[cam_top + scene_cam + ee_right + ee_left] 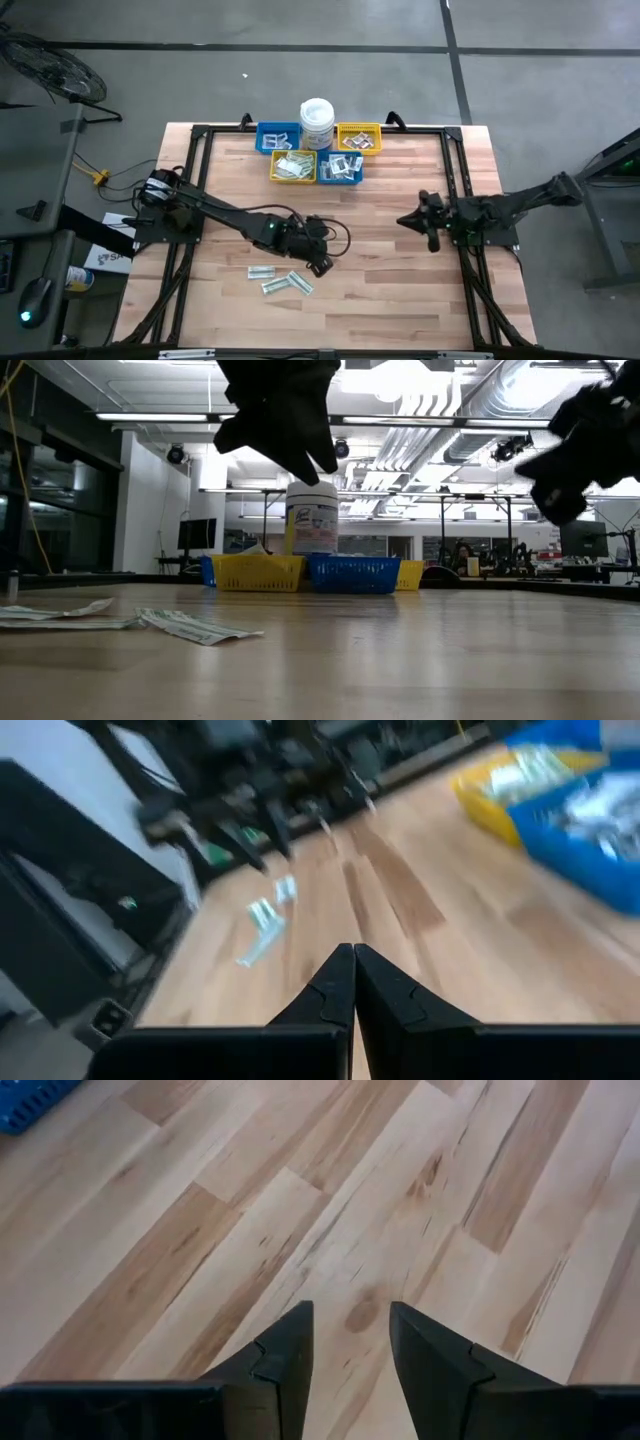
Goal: Pick & Place First Aid Supplies
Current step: Put the green bandage pad into the left yellow bin
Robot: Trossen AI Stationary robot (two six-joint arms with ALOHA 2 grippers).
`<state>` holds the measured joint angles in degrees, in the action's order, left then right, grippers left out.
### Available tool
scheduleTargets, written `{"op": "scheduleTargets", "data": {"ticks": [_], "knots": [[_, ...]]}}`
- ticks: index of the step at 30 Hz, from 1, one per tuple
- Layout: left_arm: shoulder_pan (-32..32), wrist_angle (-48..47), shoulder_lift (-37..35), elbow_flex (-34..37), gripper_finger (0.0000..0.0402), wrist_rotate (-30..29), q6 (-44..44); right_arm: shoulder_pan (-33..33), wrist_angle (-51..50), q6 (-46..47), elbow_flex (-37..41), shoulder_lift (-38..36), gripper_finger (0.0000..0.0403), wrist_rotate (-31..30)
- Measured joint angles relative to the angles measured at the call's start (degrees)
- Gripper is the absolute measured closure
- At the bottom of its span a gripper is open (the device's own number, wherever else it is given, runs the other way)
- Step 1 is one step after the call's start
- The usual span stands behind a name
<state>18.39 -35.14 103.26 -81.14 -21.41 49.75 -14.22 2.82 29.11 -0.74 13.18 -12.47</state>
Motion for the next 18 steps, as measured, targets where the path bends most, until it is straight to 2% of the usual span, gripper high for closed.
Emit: {"op": "scheduleTargets", "data": {"ticks": [7, 14, 18], "knots": [[0.00, 1.15, 0.02, 0.00, 0.0268, -0.27, 0.45, 3.31, -0.63, -8.02, -0.11, -9.12, 0.0403, 1.24], [-0.06, 1.22, 0.02, 0.00, 0.0268, 0.04, -3.77, 9.91, -2.57, -13.91, -0.11, -9.81, 0.0403, 12.85], [-1.06, 1.10, 0.04, 0.00, 0.0268, 3.78, -6.24, 12.57, -1.83, -16.48, -0.11, -9.82, 0.0403, 17.65]]}}
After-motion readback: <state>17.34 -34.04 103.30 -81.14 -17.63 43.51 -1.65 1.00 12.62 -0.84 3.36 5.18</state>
